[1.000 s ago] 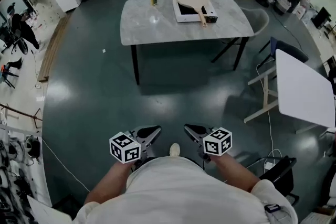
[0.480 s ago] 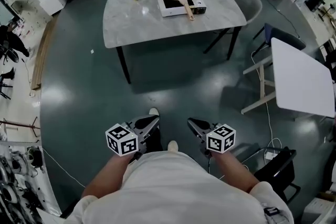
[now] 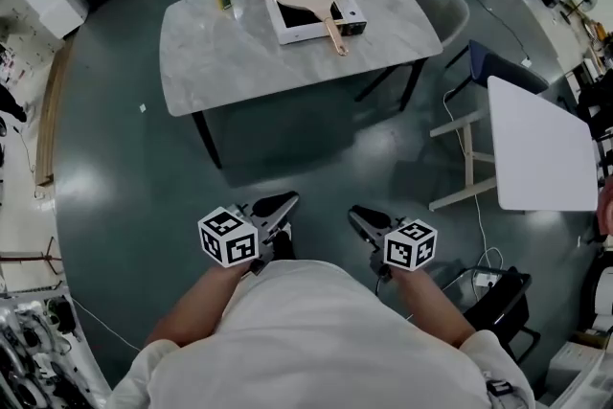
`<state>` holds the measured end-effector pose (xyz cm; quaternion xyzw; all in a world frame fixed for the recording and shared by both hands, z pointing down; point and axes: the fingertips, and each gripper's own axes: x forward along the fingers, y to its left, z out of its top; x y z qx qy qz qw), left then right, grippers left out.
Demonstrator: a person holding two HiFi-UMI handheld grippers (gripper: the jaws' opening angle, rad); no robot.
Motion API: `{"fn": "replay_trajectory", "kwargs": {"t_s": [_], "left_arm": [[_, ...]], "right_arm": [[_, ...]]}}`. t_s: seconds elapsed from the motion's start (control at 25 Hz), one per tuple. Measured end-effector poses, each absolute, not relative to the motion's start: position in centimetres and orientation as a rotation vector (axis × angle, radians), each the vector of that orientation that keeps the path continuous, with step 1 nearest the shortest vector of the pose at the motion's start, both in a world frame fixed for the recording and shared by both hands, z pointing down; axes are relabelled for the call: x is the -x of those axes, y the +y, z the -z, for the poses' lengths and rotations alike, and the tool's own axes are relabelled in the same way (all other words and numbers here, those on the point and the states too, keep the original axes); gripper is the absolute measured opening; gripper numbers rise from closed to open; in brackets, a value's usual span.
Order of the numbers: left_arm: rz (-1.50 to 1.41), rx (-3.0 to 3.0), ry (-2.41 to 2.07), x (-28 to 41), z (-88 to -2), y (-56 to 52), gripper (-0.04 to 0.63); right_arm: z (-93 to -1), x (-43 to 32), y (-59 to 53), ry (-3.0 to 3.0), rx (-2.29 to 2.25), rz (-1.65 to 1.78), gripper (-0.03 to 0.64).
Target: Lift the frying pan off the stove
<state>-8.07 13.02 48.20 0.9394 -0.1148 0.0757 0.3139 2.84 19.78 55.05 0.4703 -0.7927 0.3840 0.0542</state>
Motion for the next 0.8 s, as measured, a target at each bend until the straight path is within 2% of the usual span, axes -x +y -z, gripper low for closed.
{"fn": "replay_trajectory", "kwargs": {"t_s": [0.48, 0.8], "left_arm": [[-0.209, -2.49, -0.156, 7.0, -47.6, -1.5, 0.026], [-0.219, -2.45, -0.085, 3.6, -48.4, -6.5, 0.093]], "right_arm": [[-51.7, -6.3, 3.6, -2.356, -1.59, -1.145, 0.091], [-51.0, -11.2, -2.1, -2.328, -1.641, -1.197, 0.097]]}}
